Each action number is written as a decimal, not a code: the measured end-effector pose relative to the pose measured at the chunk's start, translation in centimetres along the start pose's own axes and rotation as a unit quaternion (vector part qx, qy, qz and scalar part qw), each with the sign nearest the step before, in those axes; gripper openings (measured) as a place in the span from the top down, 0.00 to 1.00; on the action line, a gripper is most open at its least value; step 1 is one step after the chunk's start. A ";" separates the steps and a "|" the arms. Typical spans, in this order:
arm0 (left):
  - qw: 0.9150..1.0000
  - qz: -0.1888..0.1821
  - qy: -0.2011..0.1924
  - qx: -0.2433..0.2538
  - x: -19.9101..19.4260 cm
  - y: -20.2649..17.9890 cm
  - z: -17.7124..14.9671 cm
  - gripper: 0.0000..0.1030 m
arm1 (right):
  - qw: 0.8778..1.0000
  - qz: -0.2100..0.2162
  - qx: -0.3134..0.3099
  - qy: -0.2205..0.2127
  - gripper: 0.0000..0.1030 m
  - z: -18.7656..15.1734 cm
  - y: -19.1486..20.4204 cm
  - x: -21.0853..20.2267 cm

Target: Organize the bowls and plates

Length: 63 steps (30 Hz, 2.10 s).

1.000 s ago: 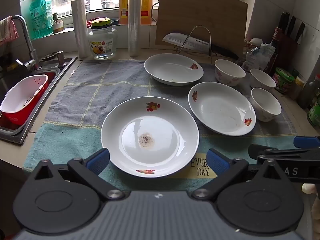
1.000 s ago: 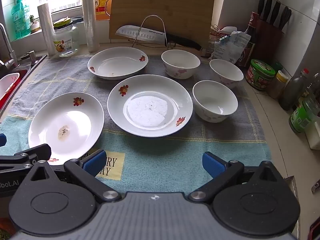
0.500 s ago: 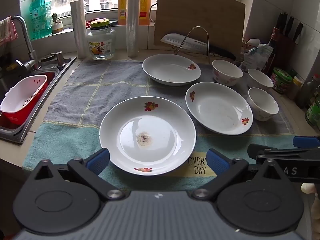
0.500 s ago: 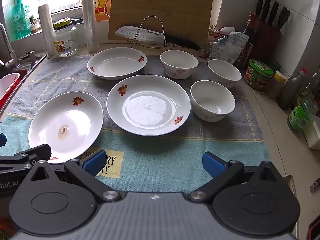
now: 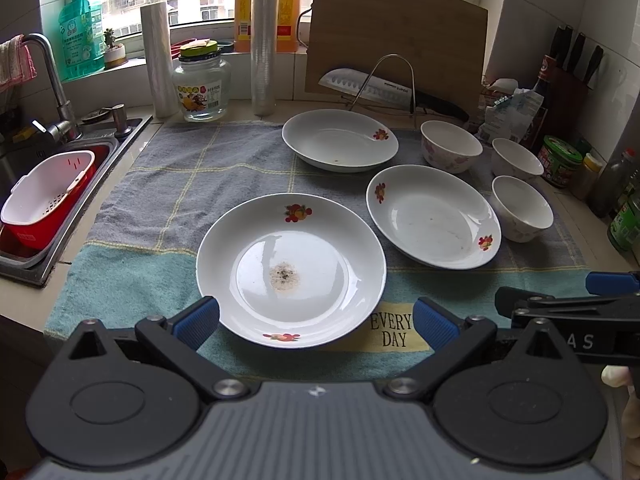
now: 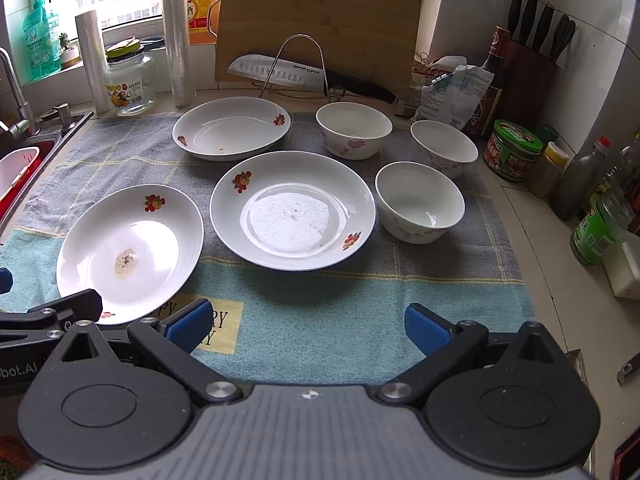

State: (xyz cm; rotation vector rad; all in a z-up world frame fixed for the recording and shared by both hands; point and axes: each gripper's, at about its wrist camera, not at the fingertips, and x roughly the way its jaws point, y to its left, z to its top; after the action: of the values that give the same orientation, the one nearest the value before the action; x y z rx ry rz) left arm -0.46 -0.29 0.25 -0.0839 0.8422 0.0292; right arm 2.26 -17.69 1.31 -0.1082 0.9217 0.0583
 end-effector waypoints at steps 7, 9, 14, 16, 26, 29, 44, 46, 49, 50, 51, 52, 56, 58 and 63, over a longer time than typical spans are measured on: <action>1.000 0.000 0.000 0.000 -0.2 -0.3 0.0 0.01 | 1.000 0.000 0.000 -0.001 0.00 0.1 -0.4 -0.2; 1.000 0.000 -0.001 0.000 -0.2 -0.3 0.0 0.01 | 1.000 0.000 0.001 -0.002 0.00 0.0 -0.3 -0.2; 1.000 0.000 0.000 0.000 -0.2 -0.4 0.0 0.01 | 1.000 0.000 0.000 -0.003 0.00 0.0 -0.4 -0.2; 1.000 0.000 0.000 0.000 -0.2 -0.4 0.0 0.01 | 1.000 0.000 0.000 -0.002 0.00 0.1 -0.4 -0.3; 1.000 -0.001 0.001 -0.001 -0.3 -0.5 0.0 0.01 | 1.000 0.000 0.000 -0.003 0.00 0.0 -0.4 -0.3; 1.000 0.000 0.000 -0.001 -0.4 -0.3 -0.1 0.01 | 1.000 0.000 0.000 -0.003 0.00 0.0 -0.4 -0.3; 1.000 0.006 0.000 -0.005 -0.3 -0.5 0.0 0.01 | 1.000 0.004 -0.002 -0.002 0.00 0.2 -0.5 0.1; 1.000 0.007 0.000 -0.006 -0.2 -0.5 -0.1 0.01 | 1.000 0.005 -0.004 -0.002 0.00 0.2 -0.5 0.2; 1.000 0.009 0.001 -0.007 -0.2 -0.6 0.0 0.01 | 1.000 0.006 -0.006 -0.002 0.00 0.2 -0.5 0.3; 1.000 0.009 0.000 -0.007 -0.1 -0.6 0.0 0.01 | 1.000 0.006 -0.005 -0.002 0.00 0.2 -0.5 0.3; 1.000 0.008 0.000 -0.008 -0.1 -0.7 0.0 0.01 | 1.000 0.007 -0.004 -0.002 0.00 0.2 -0.6 0.4; 1.000 0.008 0.000 -0.008 0.0 -0.7 0.0 0.01 | 1.000 0.008 -0.003 -0.003 0.00 0.2 -0.6 0.4; 1.000 0.004 -0.002 -0.007 0.2 -0.9 0.0 0.01 | 1.000 0.014 -0.006 -0.005 0.00 0.2 -0.9 0.7; 1.000 0.003 -0.004 -0.007 0.3 -1.2 0.0 0.01 | 1.000 0.019 -0.008 -0.006 0.00 0.2 -1.0 0.9; 1.000 0.000 -0.012 -0.011 0.5 -1.4 0.2 0.01 | 0.999 0.031 -0.016 -0.013 0.00 0.5 -1.5 1.4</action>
State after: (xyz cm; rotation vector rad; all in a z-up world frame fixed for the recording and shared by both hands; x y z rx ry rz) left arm 0.07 -1.68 0.08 -0.1038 0.8188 0.0384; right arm 3.66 -19.14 0.66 -0.1085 0.8988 0.1314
